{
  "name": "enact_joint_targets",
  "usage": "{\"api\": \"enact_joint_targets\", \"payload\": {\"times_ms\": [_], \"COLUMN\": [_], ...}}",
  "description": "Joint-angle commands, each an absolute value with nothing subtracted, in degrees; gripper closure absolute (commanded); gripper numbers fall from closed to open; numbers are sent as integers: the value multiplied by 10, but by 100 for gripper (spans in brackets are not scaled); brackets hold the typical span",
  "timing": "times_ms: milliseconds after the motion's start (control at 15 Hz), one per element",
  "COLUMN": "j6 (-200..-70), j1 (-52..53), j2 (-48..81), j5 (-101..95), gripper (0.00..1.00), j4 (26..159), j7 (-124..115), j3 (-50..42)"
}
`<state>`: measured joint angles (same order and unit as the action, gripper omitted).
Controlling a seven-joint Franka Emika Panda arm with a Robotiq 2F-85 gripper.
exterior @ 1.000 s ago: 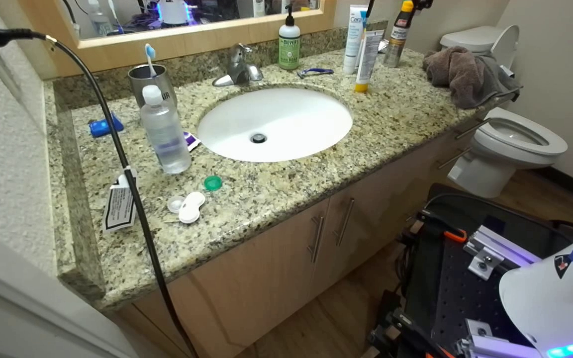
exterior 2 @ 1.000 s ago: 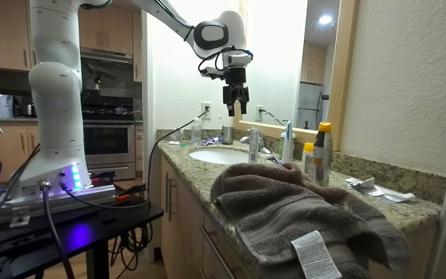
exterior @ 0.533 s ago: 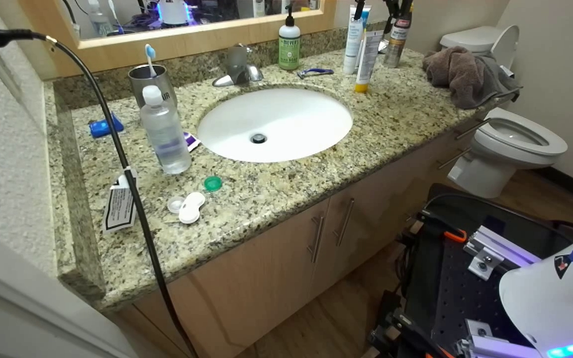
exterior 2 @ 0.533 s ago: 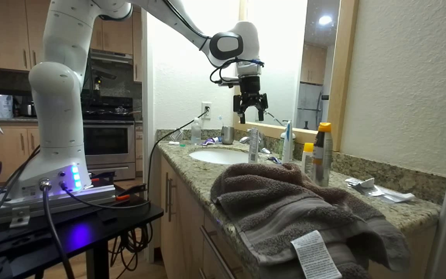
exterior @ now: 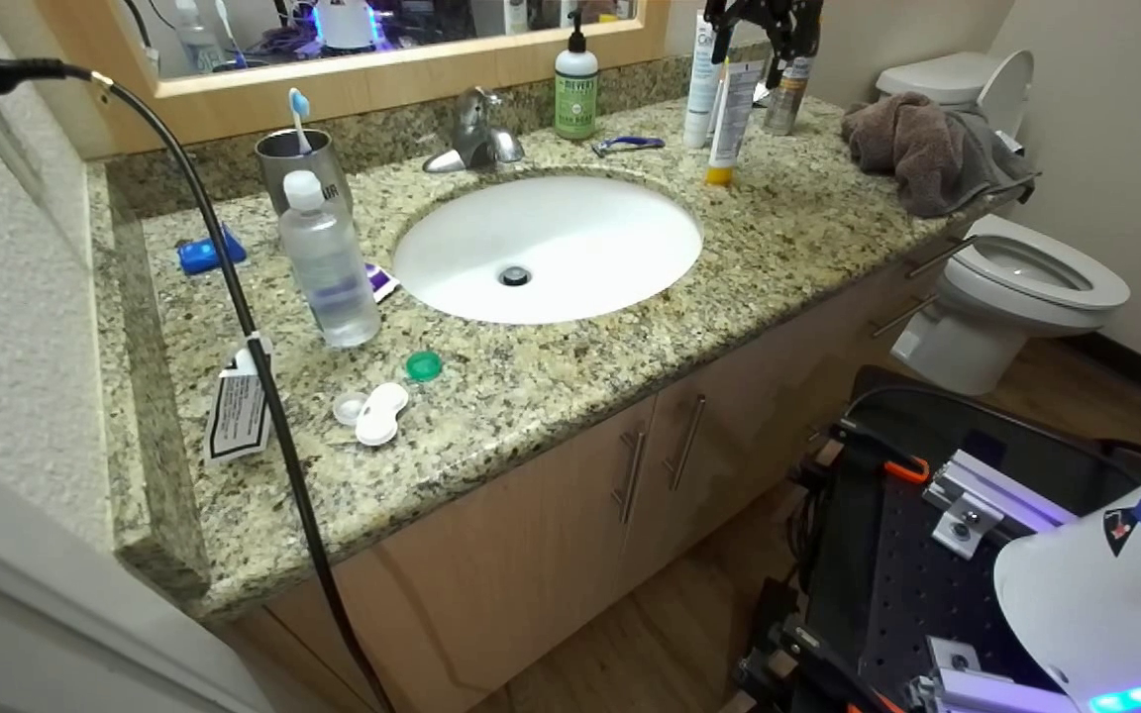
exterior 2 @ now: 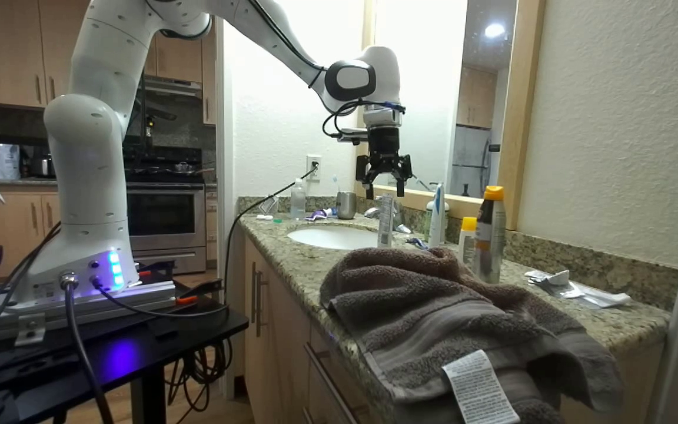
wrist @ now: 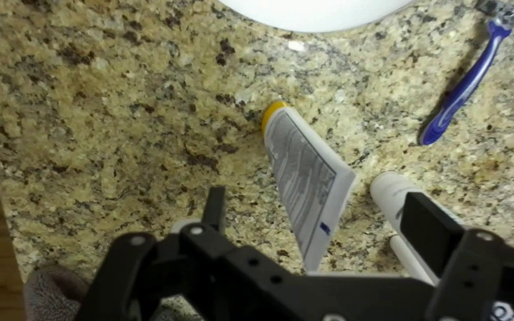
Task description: Move the object with yellow lid to the left
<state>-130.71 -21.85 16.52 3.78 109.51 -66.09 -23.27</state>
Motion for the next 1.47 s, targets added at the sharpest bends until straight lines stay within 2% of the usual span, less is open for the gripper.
{"api": "enact_joint_targets", "payload": {"times_ms": [0,133,200,333,933,1067,1400], "j6": [-1304,-1304,-1310,-1316,-1306,-1293,-1278], "j1": [-216,-216,-217,-216,-215,-218,-187], "j2": [175,184,182,181,183,175,119], "j5": [40,40,46,45,47,62,31], "gripper": [0,0,25,32,96,100,98], "j4": [1092,1092,1095,1096,1091,1088,1077], "j7": [-661,-663,-659,-657,-653,-625,-544], "j3": [-238,-239,-237,-237,-236,-226,-210]}}
